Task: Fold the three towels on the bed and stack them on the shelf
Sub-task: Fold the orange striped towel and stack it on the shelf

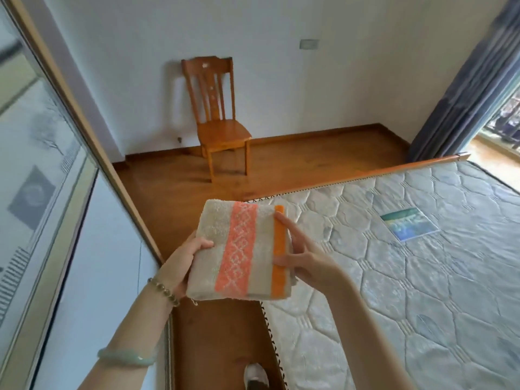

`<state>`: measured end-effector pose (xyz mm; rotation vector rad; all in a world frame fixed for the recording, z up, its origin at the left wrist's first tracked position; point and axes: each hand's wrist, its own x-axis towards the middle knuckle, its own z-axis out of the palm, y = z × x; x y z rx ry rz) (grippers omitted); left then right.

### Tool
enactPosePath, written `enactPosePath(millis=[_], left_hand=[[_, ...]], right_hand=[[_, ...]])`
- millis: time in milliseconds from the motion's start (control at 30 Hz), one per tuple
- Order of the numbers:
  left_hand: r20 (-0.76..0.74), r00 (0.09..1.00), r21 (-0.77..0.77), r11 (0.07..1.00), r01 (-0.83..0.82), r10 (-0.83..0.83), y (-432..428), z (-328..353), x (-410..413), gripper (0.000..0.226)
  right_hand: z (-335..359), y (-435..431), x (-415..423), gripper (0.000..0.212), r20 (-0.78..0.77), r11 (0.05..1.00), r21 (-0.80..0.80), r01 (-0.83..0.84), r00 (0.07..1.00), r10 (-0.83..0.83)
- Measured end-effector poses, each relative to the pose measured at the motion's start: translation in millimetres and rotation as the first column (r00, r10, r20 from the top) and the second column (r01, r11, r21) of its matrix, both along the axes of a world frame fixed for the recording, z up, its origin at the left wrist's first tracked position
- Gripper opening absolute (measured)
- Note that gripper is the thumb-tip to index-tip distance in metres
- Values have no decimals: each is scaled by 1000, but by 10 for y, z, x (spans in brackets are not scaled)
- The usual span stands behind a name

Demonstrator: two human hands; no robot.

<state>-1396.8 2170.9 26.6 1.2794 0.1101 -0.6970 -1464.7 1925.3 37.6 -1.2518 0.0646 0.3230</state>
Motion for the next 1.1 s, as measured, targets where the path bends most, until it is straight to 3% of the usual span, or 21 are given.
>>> enactPosePath(millis=[233, 633, 933, 1100], left_hand=[[63, 991, 52, 991, -121, 118, 260, -2, 1012, 43], [65, 932, 73, 930, -361, 356, 327, 366, 3260, 29], [103, 815, 99, 809, -579, 570, 620, 318, 4435, 32], [213, 737, 94, 738, -669, 641, 778, 315, 5265, 20]], right_hand=[[0, 240, 1288, 94, 5, 991, -51, -123, 992, 123], [266, 305, 4196, 87, 67, 933, -42, -357, 931, 359], [191, 678, 5706, 87, 38, 881, 24, -473, 881, 472], [203, 907, 6665, 87, 72, 854, -30, -520, 851, 520]])
